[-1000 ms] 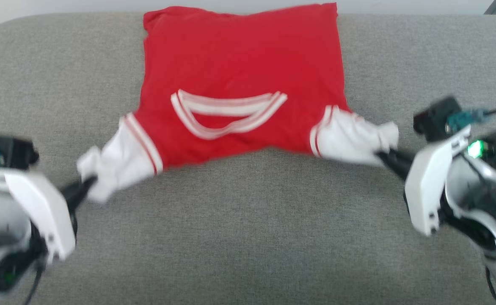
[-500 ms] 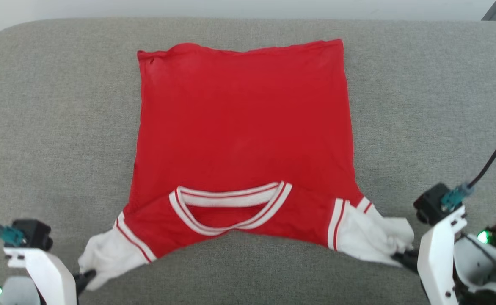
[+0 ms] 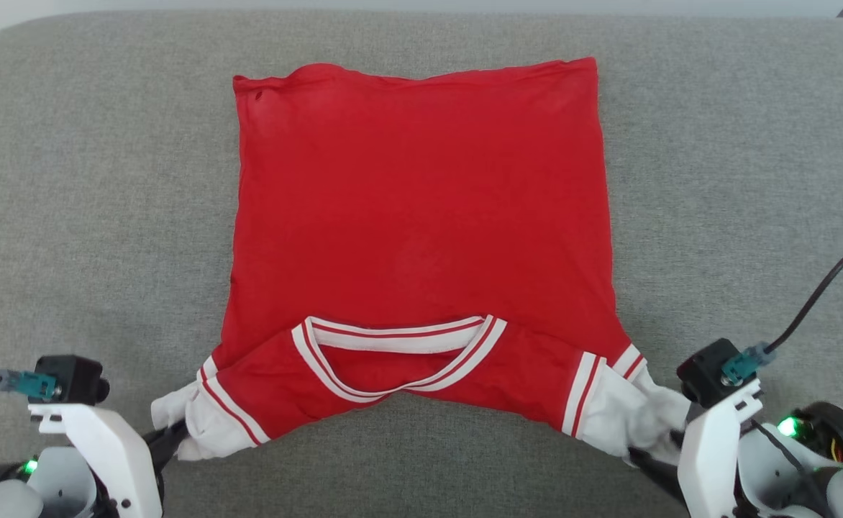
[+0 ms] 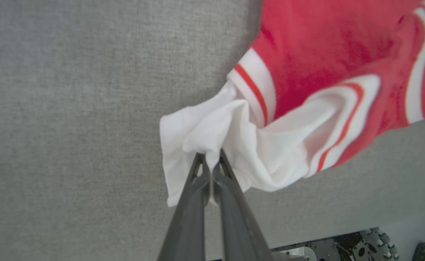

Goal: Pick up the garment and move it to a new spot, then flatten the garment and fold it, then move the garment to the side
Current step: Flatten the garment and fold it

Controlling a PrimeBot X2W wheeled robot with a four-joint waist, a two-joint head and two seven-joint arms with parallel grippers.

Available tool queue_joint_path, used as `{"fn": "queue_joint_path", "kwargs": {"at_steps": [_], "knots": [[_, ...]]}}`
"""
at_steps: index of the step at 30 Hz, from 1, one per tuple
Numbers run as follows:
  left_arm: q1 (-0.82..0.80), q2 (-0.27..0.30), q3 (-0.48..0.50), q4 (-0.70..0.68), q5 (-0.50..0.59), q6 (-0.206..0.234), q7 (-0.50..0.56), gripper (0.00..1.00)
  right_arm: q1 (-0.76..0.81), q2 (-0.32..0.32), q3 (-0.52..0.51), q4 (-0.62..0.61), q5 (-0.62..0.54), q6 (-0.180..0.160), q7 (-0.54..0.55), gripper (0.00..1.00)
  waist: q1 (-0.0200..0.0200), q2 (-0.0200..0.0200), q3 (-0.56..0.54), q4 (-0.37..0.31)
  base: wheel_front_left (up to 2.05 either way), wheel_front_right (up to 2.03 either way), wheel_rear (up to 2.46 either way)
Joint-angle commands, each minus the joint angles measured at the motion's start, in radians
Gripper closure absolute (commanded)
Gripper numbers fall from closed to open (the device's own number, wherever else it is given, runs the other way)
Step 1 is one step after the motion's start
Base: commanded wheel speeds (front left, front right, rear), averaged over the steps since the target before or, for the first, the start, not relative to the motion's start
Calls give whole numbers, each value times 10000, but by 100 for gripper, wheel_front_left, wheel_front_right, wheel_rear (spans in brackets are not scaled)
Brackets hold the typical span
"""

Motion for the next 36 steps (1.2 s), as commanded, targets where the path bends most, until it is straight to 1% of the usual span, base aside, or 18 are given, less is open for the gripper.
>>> {"fn": "queue_joint_path", "kwargs": {"at_steps": [1, 3, 7, 12, 15, 17, 19, 20, 23, 26, 27, 32, 36], "knots": [[-132, -44, 70, 34, 78, -70, -85, 100, -158, -11, -58, 77, -139, -32, -42, 0, 1, 0, 25, 10, 0, 0, 0], [-237, -146, 122, 99, 114, -188, -198, 100, -283, 12, -172, -99, -249, -42, 108, 0, 1, 0, 57, 27, 0, 0, 0], [-394, -284, 209, 145, 226, -337, -439, 100, -598, 209, -443, -951, -317, -16, 419, 0, 1, 0, 168, 84, 0, 0, 0], [-631, -453, 245, 128, 423, -493, -612, 100, -1489, 691, -1122, -1782, -693, -16, 714, 0, 1, 0, 409, 237, 0, 0, 0], [-842, -631, 228, 159, 484, -600, -591, 100, -2370, 1037, -1458, -1721, -1089, -16, 696, 0, 1, 0, 588, 396, 0, 0, 0], [-1018, -755, 189, 218, 589, -655, -546, 100, -3031, 1317, -1650, -1457, -1259, -16, 604, 0, 1, 0, 708, 523, 0, 0, 0], [-1196, -915, 139, 276, 680, -740, -483, 100, -3789, 1509, -1802, -1029, -1527, -16, 465, 0, 1, 0, 824, 669, 0, 0, 0], [-1404, -1066, 88, 364, 783, -833, -440, 100, -4536, 1740, -2029, -358, -1721, -16, 270, 0, 1, 0, 937, 828, 0, 0, 0], [-1707, -1329, 6, 516, 947, -962, -356, 100, -5643, 1836, -2199, 827, -2094, -16, 27, 0, 1, 0, 1118, 1083, 0, 0, 0], [-1986, -1592, -72, 693, 1055, -1134, -265, 100, -6691, 1843, -2414, 2162, -2519, -16, -175, 0, 1, 0, 1295, 1344, 0, 0, 0], [-1986, -1592, -72, 693, 1055, -1134, -265, 100, -6691, 1843, -2414, 2162, -2519, -16, -175, 0, 1, 0, 1295, 1344, 0, 0, 0], [-2340, -1974, -157, 1049, 1130, -1390, -250, 100, -8219, 1870, -2853, 4511, -3429, -16, -425, 0, 1, 0, 1564, 1733, 0, 0, 0], [-2573, -2263, -233, 1346, 1181, -1618, -204, 100, -9261, 1900, -3202, 6090, -4037, -16, -526, 0, 1, 0, 1806, 2068, 0, 0, 0]]}}
